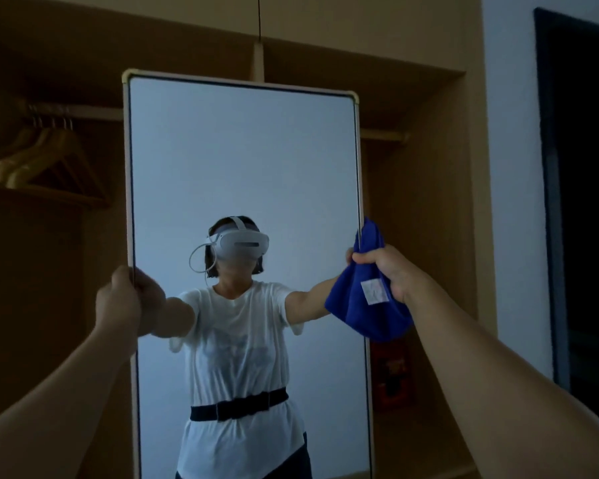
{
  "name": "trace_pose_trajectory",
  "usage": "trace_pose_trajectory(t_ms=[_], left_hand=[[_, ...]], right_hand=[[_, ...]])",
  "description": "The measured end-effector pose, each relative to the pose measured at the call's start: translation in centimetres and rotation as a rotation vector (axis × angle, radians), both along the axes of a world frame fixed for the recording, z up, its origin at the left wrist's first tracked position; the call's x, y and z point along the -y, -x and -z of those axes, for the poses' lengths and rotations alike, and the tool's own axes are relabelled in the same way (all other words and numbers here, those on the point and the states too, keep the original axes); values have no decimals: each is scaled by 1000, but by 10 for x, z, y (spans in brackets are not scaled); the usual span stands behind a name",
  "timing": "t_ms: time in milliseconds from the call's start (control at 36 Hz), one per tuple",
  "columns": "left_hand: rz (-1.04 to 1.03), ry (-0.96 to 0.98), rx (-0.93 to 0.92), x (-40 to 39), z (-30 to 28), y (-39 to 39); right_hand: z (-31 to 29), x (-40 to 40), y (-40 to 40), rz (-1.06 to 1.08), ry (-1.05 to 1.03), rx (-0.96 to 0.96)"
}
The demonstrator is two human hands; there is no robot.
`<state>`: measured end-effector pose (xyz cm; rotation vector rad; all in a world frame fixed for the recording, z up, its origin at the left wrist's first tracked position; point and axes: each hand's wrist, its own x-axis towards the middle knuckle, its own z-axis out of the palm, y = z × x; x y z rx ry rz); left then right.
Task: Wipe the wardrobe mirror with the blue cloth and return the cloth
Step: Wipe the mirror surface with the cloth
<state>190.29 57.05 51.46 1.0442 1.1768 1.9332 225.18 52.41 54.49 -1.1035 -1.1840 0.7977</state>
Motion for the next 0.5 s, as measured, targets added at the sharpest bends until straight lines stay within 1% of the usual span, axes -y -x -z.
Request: trace_pose_trajectory(t_ms=[139,194,278,389,417,500], left_hand=[[-159,-131,18,-26,-38,0],[-176,-197,41,-32,-51,-2],[-152,-192,34,-30,-69,-2],[-47,-155,-81,-25,-91,-5],[-55,-165,-99,-24,-95,-7],[-136,-189,-40,-24,-103,-7]], right_hand=[[-37,-7,1,6,-44,17],[-51,-9,2,16,-58,21],[-70,-10,2,24,-50,33],[-98,-8,3,20,-40,32],[-105,-8,4,29,-47,35],[-127,-6,9,53,-79,23]])
